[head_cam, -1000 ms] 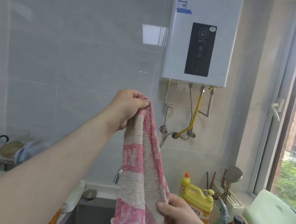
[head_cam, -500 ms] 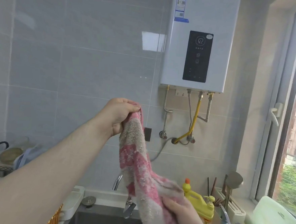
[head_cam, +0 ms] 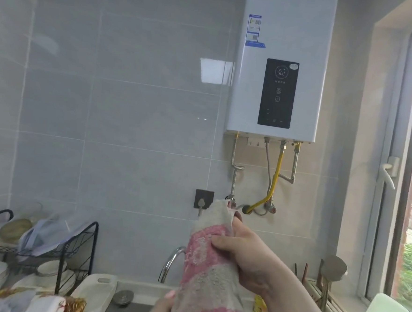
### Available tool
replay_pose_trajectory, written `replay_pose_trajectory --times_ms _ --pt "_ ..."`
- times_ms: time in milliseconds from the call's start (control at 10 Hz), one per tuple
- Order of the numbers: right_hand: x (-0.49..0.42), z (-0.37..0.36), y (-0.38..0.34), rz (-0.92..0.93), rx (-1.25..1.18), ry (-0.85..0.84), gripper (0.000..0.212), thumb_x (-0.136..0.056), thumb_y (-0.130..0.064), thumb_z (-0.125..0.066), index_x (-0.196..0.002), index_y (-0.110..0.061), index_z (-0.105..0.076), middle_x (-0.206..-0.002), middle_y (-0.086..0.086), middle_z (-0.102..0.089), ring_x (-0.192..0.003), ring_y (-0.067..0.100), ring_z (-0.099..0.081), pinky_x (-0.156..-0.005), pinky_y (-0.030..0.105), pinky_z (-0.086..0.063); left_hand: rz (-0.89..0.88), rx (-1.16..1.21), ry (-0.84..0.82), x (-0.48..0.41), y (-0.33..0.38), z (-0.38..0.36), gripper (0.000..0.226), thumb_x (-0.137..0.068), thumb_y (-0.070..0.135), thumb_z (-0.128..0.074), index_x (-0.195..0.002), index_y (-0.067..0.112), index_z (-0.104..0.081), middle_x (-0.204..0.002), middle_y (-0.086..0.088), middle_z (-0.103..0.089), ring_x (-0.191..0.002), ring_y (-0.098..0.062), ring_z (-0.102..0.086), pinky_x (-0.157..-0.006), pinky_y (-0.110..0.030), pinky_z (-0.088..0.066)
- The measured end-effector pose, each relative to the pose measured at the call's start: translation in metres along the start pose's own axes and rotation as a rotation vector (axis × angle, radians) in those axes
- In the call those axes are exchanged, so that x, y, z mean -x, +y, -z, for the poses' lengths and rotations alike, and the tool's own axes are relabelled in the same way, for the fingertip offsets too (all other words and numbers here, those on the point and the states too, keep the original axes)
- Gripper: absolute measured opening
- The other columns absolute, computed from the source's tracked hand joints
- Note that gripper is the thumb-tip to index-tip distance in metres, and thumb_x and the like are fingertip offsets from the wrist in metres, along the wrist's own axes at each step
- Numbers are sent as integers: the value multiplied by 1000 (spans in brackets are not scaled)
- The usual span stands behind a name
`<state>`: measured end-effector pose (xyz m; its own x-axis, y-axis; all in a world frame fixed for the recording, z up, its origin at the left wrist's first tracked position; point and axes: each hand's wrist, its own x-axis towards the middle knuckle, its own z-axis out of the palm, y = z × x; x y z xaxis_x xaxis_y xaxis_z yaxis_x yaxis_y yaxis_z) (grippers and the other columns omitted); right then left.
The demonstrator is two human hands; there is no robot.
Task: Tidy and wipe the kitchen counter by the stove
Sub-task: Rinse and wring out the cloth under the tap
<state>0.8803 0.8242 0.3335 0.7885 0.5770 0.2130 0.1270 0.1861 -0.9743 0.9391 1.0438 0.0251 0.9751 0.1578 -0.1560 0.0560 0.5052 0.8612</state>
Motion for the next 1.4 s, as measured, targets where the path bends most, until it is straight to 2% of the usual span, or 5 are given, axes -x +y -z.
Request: replay_pose_trajectory --times_ms 400,600,800,1100,1400 --pt "-17 30 -18 15 -402 160 43 -92 13 -46 -121 -16 -57 -94 24 -70 -75 37 -71 -66 49 -59 29 289 -548 71 154 -87 49 -74 18 -81 -117 -3 -68 -130 -28 -58 -113 -40 -62 -94 -54 -48" --pt "-16 50 -25 -32 -338 181 46 -92 14 -44 -127 -14 -50 -115 31 -60 -78 41 -71 -64 48 -59 -104 289 -308 66 200 -94 61 -95 44 -43 -132 -3 -55 -129 -28 -59 -121 -38 -57 -90 -53 -54" --pt "-20 59 -31 -67 -317 184 35 -81 20 -48 -101 -8 -50 -90 21 -60 -75 37 -65 -83 54 -56 50 -195 -541 71 199 -101 52 -80 -16 -55 -131 -9 -53 -123 -36 -57 -105 -42 -63 -86 -49 -56" --pt "-28 91 -29 -418 823 433 38 -70 -15 -84 -97 2 -63 -85 13 -65 -72 26 -62 -60 30 -51 -116 -745 199 59 258 -100 30 -89 -2 -62 -61 3 -52 -33 -4 -44 -22 -10 -37 -34 -9 -25" --pt "-29 90 -64 -125 842 378 17 -81 0 -66 -91 -10 -75 -97 13 -72 -84 23 -63 -75 37 -55 -267 -1612 -141 98 318 -139 50 -73 -1 -70 -111 29 -62 -107 4 -63 -89 -15 -62 -61 -24 -50"
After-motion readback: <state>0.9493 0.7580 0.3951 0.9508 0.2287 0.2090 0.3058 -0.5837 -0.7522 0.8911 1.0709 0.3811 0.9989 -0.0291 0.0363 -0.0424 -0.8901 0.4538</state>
